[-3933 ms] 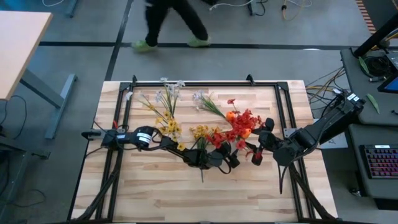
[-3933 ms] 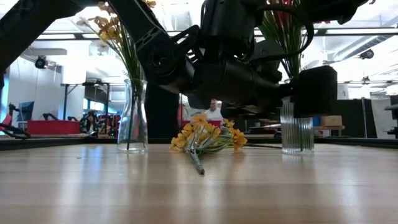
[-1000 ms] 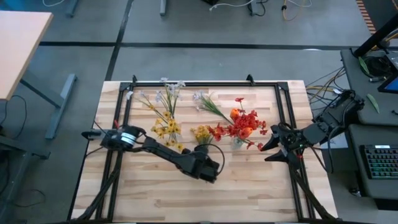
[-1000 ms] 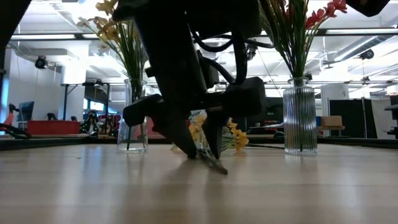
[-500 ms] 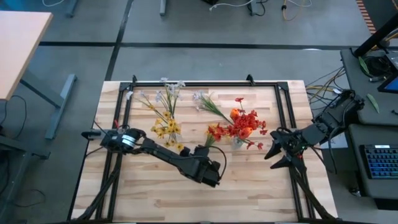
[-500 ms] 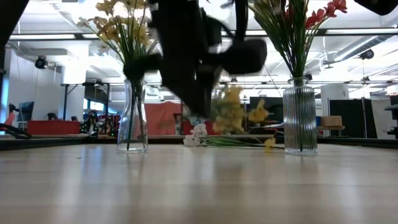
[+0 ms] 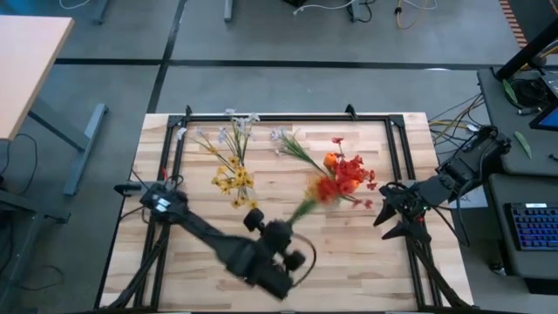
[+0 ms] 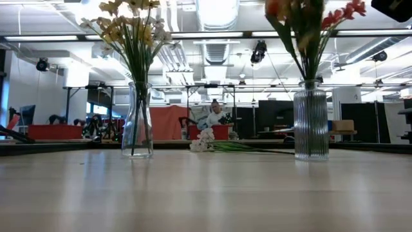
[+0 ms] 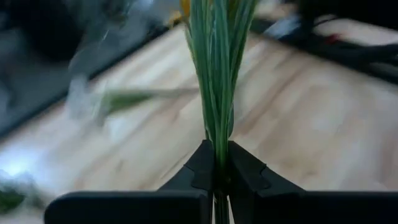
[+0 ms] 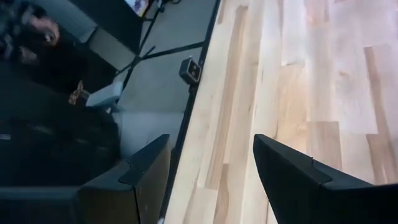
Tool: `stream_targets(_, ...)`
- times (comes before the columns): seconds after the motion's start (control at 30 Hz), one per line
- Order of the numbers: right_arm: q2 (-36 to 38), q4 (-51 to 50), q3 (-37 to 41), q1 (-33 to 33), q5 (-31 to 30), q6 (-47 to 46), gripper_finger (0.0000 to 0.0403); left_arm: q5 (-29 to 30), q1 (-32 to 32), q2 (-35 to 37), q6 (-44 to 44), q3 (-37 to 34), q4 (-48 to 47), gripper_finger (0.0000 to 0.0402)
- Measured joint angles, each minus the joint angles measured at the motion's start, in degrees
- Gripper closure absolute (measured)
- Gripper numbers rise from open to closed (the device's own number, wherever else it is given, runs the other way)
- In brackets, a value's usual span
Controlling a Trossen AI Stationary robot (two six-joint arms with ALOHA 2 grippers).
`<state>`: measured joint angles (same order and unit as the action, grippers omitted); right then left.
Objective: Sort flowers into vase by color
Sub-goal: Put the yellow flower into the left transparent vase
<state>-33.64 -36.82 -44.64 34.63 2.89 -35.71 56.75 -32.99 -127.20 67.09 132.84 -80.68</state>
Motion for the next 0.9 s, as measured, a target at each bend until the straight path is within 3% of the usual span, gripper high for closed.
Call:
stream_targets(0.13,-1.24,0.35,0.04,0.03,0.74,2.46,0.0181,4.24,-3.29,4.28,-18.30,-3.24,12.50,0.0397)
stream_targets(0.2,-2.53,0.28,0.04,0.11,0.76,2.76,0.0181,3.94,-4.28,5.25,-23.33,-3.26,15.13,0.0397)
stream_targets(0.47,-7.78,0.26,0.07,0.98,1.65,2.76,0.0181,9.87,-6.02,6.07,-23.55,2.22,7.88,0.0396)
stream_targets(0.67,-10.32,0.20,0.09,1.25,1.65,2.73,0.0181,13.14,-5.55,8.56,-23.14,1.46,6.24,0.0395)
stream_targets(0.77,-10.47,0.15,0.09,1.25,1.63,2.73,0.0181,17.63,-5.53,9.02,-23.19,1.42,5.92,0.0395)
stream_targets(0.9,-10.43,0.28,0.20,1.73,-4.08,3.43,0.0181,21.69,-5.80,10.01,-24.64,1.39,5.94,0.0395)
